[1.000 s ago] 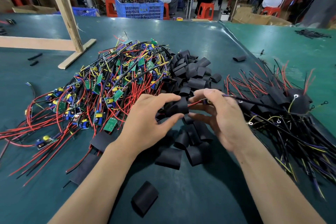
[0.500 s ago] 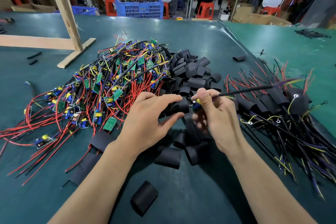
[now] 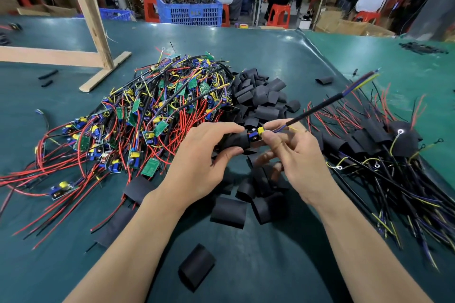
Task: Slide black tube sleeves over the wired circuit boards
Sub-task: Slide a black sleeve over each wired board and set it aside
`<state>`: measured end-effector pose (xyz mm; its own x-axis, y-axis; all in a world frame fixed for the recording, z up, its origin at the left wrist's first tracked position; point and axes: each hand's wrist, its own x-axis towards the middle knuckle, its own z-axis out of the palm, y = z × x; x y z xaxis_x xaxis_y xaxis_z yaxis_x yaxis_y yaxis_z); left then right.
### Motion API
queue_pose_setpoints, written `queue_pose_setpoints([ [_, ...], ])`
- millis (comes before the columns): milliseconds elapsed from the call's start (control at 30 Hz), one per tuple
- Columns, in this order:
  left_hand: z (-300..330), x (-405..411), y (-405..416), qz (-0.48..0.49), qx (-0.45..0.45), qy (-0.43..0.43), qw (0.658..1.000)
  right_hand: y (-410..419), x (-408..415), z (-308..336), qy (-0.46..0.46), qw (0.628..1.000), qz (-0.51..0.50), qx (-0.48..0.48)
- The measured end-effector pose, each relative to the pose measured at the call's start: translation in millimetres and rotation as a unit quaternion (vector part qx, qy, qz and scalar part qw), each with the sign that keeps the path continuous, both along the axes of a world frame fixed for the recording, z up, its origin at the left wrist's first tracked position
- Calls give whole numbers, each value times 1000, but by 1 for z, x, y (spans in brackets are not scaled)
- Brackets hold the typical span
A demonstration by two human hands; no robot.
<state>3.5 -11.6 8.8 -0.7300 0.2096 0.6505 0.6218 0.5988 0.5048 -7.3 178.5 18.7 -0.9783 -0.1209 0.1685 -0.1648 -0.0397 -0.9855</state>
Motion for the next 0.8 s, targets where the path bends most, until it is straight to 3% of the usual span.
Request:
queue_pose_setpoints([
  [133,-3,-1,2,-15,12,-20,1000,1,0,3,31,998,-54,-25],
  [467,-3,-2,0,-38,44,-49,997,5,-3,3,13,999,-25,-33],
  [667,-2,-2,0,-41,64,-39,996,3,-2,3,-30,994,4,-104],
  [800,-3,-2,-1,-40,63,-33,997,2,-1,3,-29,996,10,-79],
])
